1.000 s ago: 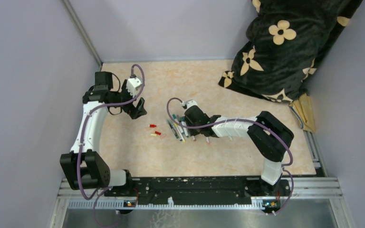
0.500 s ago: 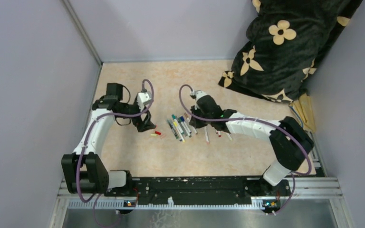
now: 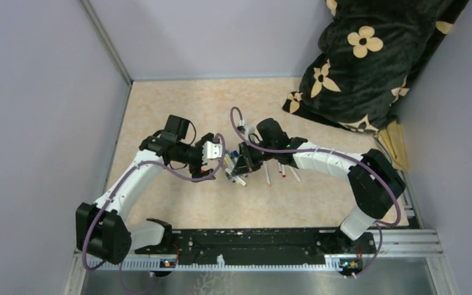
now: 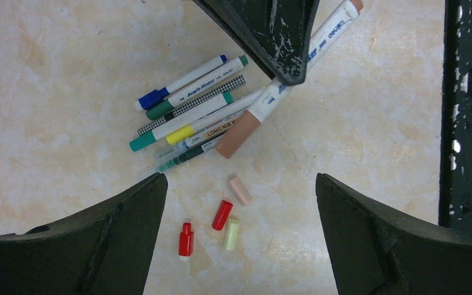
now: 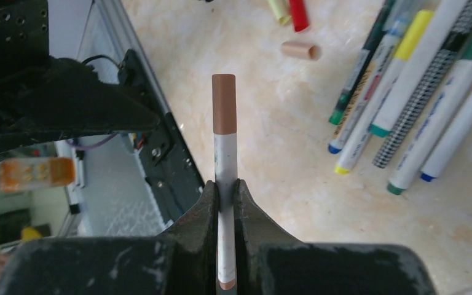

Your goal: Open the pen caps

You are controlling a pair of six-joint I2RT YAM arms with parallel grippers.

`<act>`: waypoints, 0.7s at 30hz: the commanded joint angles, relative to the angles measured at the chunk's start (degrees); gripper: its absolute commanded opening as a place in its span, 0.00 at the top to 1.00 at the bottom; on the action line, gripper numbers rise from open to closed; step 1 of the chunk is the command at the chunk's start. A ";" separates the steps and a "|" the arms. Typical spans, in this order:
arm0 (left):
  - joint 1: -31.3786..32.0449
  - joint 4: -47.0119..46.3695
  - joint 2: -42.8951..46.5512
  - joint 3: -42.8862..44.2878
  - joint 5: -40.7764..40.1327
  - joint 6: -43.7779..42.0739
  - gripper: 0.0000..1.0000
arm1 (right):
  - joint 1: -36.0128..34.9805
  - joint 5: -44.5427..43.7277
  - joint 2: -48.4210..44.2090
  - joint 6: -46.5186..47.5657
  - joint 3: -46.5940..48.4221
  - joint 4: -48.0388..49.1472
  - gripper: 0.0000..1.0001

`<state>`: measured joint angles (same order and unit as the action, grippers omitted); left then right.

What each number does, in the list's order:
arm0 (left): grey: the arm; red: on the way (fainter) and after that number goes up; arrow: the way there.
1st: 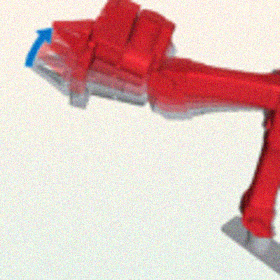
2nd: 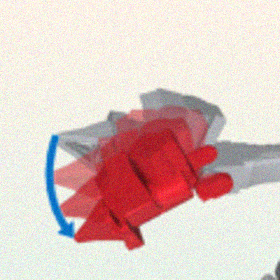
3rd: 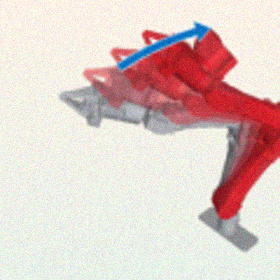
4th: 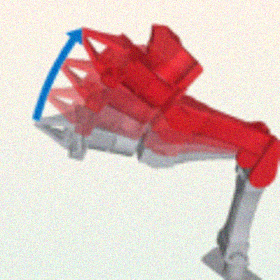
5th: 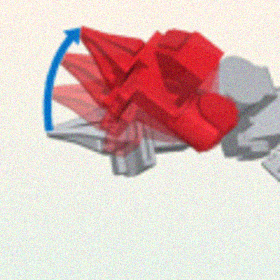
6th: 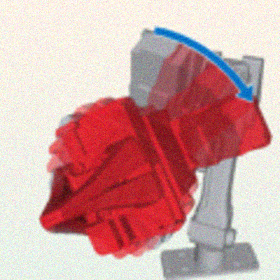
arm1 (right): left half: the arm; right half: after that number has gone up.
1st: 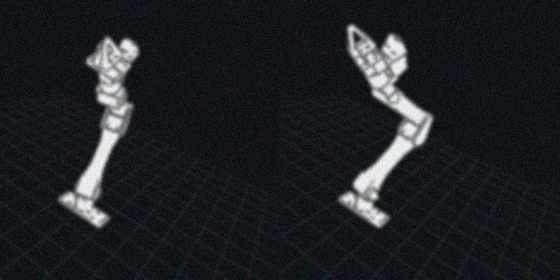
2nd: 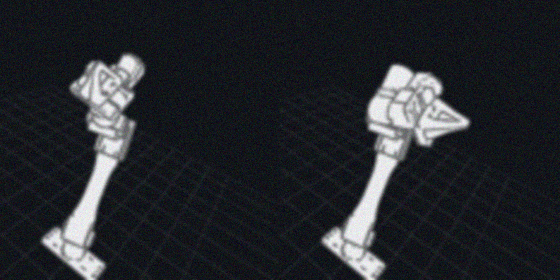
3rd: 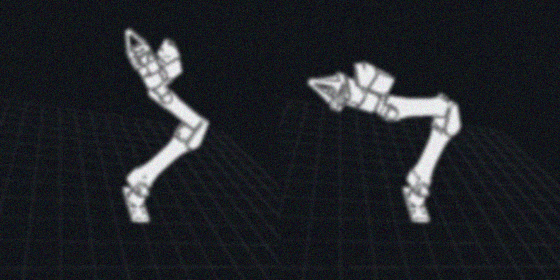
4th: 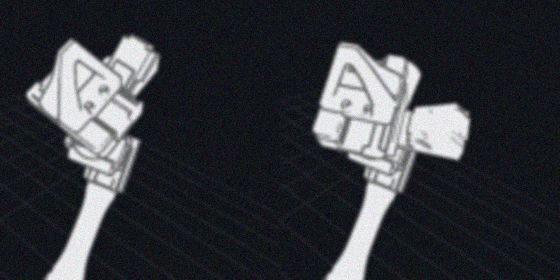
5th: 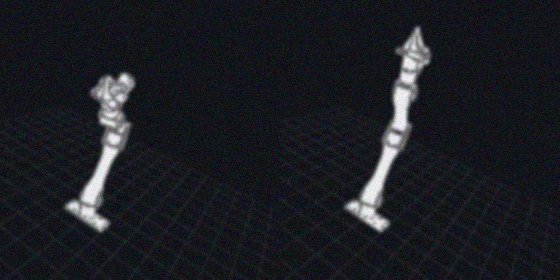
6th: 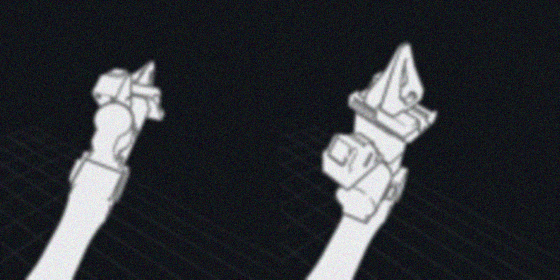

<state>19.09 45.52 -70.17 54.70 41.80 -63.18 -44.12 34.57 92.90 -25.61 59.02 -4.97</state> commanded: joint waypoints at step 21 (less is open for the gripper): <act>8.48 -0.86 2.50 -4.42 -8.36 -9.69 0.74 | -0.18 17.62 7.39 -8.41 4.76 11.10 0.81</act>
<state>26.55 44.97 -68.23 50.94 34.50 -71.83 -44.12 50.83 100.03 -33.12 61.63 2.13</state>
